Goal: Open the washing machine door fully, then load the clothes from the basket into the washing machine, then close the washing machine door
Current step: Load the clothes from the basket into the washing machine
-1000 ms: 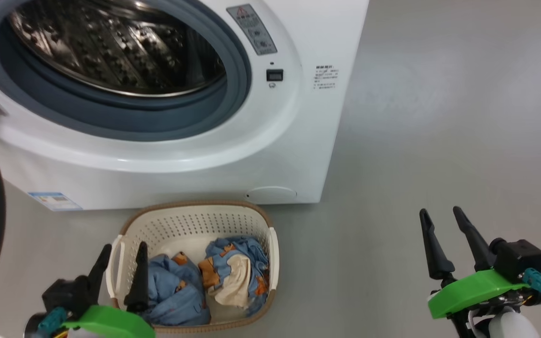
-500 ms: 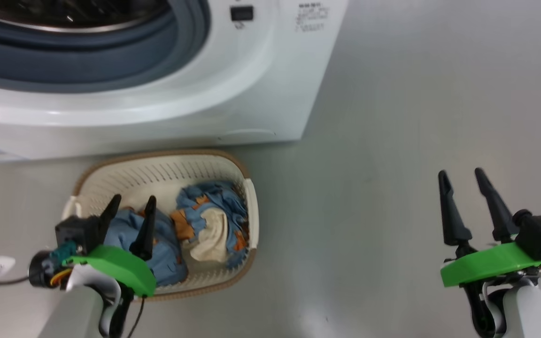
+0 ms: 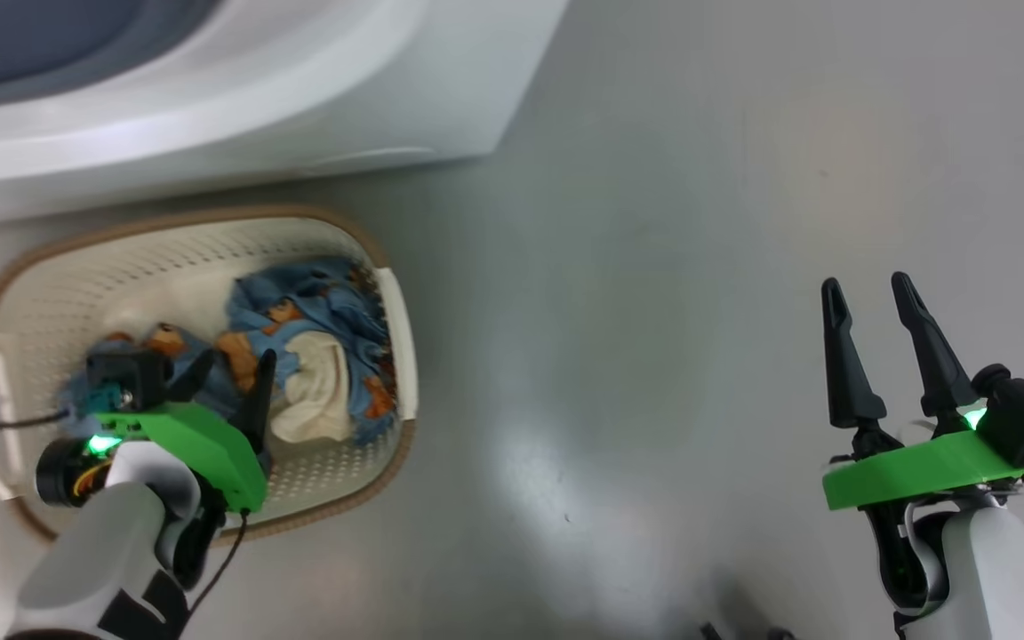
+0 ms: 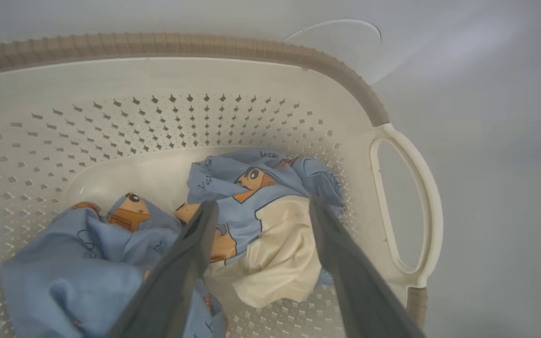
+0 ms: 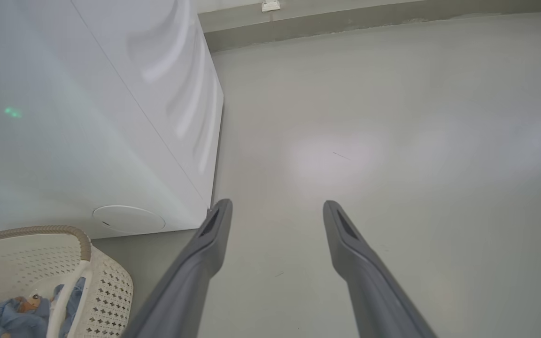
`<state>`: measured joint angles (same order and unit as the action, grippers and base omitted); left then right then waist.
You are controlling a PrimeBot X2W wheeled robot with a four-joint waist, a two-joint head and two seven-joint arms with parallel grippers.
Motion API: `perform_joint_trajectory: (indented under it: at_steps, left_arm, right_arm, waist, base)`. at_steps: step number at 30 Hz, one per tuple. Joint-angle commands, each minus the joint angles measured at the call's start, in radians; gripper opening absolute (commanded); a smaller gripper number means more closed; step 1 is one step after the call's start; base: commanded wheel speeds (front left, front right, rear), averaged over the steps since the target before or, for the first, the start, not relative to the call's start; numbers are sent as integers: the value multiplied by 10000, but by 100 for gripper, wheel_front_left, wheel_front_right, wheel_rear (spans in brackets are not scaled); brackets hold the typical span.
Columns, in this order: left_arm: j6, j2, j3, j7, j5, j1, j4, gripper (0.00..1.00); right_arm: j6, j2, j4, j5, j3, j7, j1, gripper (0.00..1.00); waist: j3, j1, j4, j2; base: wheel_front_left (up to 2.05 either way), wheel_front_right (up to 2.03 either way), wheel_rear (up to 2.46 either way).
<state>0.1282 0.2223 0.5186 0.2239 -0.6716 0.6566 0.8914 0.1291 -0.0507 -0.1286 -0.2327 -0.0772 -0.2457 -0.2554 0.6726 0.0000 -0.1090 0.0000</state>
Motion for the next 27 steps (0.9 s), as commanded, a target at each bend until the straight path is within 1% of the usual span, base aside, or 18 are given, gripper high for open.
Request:
perform_joint_trajectory:
  at_steps: [1, 7, 10, 13, 17, 21, 23, 27]
  left_arm:
    - [25, 475, 69, -143, -287, 109, 44, 100]
    - [25, 1015, 1182, -865, -1609, 741, 344, 100]
    - [25, 1171, 1576, -1284, -2170, 1023, 456, 100]
    - [25, 1317, 1850, -1439, -2641, 1263, 569, 100]
    - [25, 1366, 2321, -1879, -3343, 1437, 439, 100]
    - [25, 1498, 2873, -2222, -3732, 1672, 539, 100]
    - [25, 1473, 2966, -2281, -3908, 1869, 868, 100]
    - [25, 1282, 3195, -2338, -3916, 2356, 1804, 100]
  right_arm:
    - [16, 5, 212, -123, 293, -114, -12, 100]
    - [16, 5, 271, -450, 528, -154, -177, 100]
    - [16, 5, 390, -568, 626, -157, -220, 100]
    - [16, 5, 463, -710, 720, -158, -222, 100]
    - [16, 5, 527, -801, 802, -159, -148, 100]
    - [16, 5, 615, -844, 854, -159, -26, 100]
    - [16, 5, 677, -838, 840, -159, 63, 100]
    - [16, 5, 806, -776, 816, -159, 250, 100]
  waist:
    - [804, 0, -748, 0]
    - [1420, 0, -1272, 0]
    - [1648, 0, -1498, 0]
    - [1770, 0, -1668, 0]
    - [1852, 0, -1802, 0]
    - [1909, 0, -1901, 0]
    - [1949, 0, -1910, 0]
    - [2046, 0, -1890, 0]
  base:
    - [0, 0, 0]
    - [0, 0, 0]
    - [0, 0, 0]
    - [0, 0, 0]
    - [0, 0, 0]
    - [0, 0, 0]
    - [0, 0, 0]
    - [0, 0, 0]
